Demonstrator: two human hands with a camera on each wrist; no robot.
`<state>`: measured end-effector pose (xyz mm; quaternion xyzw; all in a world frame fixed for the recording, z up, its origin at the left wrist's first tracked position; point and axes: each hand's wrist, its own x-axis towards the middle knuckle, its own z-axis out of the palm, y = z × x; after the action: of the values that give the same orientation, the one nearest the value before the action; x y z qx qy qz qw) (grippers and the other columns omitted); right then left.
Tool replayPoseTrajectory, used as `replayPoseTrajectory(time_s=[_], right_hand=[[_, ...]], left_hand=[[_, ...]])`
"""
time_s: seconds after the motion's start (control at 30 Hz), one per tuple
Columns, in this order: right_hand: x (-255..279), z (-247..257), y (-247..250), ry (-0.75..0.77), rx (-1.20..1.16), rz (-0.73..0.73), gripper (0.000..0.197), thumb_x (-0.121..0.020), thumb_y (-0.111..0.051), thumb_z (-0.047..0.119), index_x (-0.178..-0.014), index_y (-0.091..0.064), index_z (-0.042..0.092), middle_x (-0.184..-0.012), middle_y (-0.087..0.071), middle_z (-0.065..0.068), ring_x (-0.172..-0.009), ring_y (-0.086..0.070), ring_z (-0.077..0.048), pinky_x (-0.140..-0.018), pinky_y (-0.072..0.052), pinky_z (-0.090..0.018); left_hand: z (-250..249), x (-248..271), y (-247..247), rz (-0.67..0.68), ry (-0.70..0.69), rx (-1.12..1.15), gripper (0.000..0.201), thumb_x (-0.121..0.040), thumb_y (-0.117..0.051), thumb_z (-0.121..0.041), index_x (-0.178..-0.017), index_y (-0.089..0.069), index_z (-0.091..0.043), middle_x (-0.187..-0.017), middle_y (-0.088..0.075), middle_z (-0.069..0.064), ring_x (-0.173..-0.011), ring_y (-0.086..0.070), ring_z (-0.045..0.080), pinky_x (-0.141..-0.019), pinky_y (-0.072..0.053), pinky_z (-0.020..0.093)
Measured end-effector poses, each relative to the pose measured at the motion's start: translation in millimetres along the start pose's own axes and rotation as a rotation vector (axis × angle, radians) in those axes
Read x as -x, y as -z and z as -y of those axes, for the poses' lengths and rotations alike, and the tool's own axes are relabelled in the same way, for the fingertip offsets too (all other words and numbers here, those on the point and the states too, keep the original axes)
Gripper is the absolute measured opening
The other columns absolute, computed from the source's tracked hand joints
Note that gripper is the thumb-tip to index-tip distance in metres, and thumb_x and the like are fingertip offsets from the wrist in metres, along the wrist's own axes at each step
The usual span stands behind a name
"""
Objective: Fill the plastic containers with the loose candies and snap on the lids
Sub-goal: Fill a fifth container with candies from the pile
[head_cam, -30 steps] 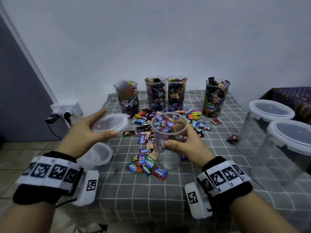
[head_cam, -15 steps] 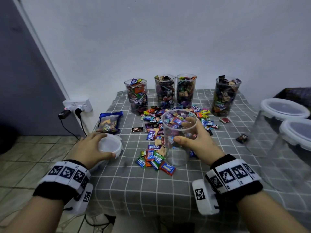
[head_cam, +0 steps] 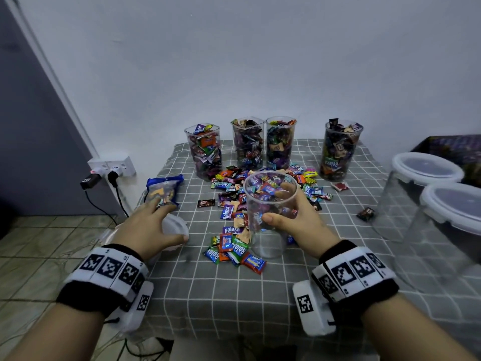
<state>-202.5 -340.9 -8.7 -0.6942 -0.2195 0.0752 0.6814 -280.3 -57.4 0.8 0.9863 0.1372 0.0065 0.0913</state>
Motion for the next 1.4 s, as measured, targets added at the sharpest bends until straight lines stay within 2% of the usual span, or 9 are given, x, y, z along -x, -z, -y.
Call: replayPoseTrajectory(time_s=[0.1,0.23,0.4,0.57,0.73,0.87,1.17,1.3,1.4], right_hand=[[0,6,6,-0.052,0.073,0.089,0.052,-0.074,-0.075,0.006,-0.104,-0.043,0.035,-0.108,-0.055,0.015,-0.095,-0.057,0.004,-0.081,-0.048,-0.009],[3,18,31,-0.134,0.547,0.174,0.073,-0.058,-0.075,0.048,-0.123,-0.049,0.028,-0.127,-0.051,0.002,-0.118,-0.049,-0.012,-0.101,-0.042,-0.033],[2,27,67,-0.349,1.083,0.284,0.026,-0.091,-0.056,0.027,-0.115,-0.058,0.018,-0.11,-0.059,-0.003,-0.095,-0.054,-0.017,-0.084,-0.044,-0.026],[0,10,70,-0.569,1.266,0.486,0.028,-0.091,-0.057,0.026,-0.118,-0.056,0.018,-0.119,-0.057,-0.003,-0.096,-0.05,-0.015,-0.08,-0.04,-0.022],[-19,-4,70,-0.597,1.173,0.5,0.004,-0.09,-0.058,0.022,-0.09,-0.055,0.02,-0.089,-0.054,0.002,-0.08,-0.051,-0.012,-0.065,-0.041,-0.021],[-38,-12,61,-0.615,1.067,0.49,0.024,-0.085,-0.067,0.023,-0.069,-0.049,0.022,-0.069,-0.05,0.004,-0.064,-0.046,-0.008,-0.06,-0.041,-0.023],[-69,-21,40,-0.512,1.173,0.416,0.038,-0.086,-0.064,0.036,-0.115,-0.064,0.011,-0.113,-0.065,-0.008,-0.106,-0.058,-0.024,-0.094,-0.046,-0.032],[-72,-20,45,-0.505,1.145,0.236,0.029,-0.087,-0.062,0.032,-0.104,-0.064,0.008,-0.108,-0.065,-0.009,-0.101,-0.059,-0.023,-0.083,-0.045,-0.029],[-68,-13,68,-0.447,1.159,-0.119,0.021,-0.089,-0.056,0.03,-0.098,-0.058,0.012,-0.109,-0.062,-0.013,-0.103,-0.058,-0.029,-0.076,-0.041,-0.029]], left_hand=[[-22,6,8,0.012,-0.074,0.072,0.076,-0.077,-0.063,-0.059,-0.142,-0.035,-0.031,-0.155,-0.023,-0.002,-0.141,-0.023,0.017,-0.113,-0.027,0.037],[-52,14,16,0.116,-0.232,0.173,0.053,-0.08,-0.063,-0.051,-0.13,-0.048,-0.037,-0.135,-0.051,-0.009,-0.119,-0.049,0.009,-0.101,-0.04,0.029],[-83,12,2,0.502,-0.385,0.414,0.034,-0.082,-0.069,-0.041,-0.113,-0.064,-0.03,-0.1,-0.067,-0.007,-0.094,-0.06,0.008,-0.092,-0.046,0.025],[-104,4,-31,0.814,-0.381,0.418,0.033,-0.092,-0.058,-0.027,-0.125,-0.06,-0.024,-0.101,-0.063,-0.011,-0.085,-0.056,0.005,-0.082,-0.048,0.019],[-95,-15,-40,0.757,-0.228,0.44,0.013,-0.092,-0.058,-0.02,-0.104,-0.063,-0.021,-0.088,-0.058,0.005,-0.061,-0.051,0.009,-0.059,-0.045,0.019],[-84,-30,-39,0.686,-0.137,0.435,0.008,-0.091,-0.057,-0.018,-0.092,-0.06,-0.025,-0.086,-0.058,0.005,-0.062,-0.051,0.009,-0.055,-0.045,0.017],[-86,-58,-39,0.616,-0.047,0.471,0.008,-0.092,-0.056,-0.018,-0.097,-0.053,-0.023,-0.076,-0.052,0.001,-0.053,-0.049,0.015,-0.038,-0.037,0.014],[-92,-65,-39,0.588,-0.031,0.549,0.008,-0.091,-0.056,-0.013,-0.096,-0.051,-0.017,-0.07,-0.05,0.003,-0.045,-0.046,0.012,-0.035,-0.033,0.012],[-91,-72,-37,0.46,-0.044,0.523,0.01,-0.09,-0.058,-0.018,-0.082,-0.053,-0.018,-0.072,-0.055,0.001,-0.053,-0.051,0.013,-0.043,-0.041,0.018]])
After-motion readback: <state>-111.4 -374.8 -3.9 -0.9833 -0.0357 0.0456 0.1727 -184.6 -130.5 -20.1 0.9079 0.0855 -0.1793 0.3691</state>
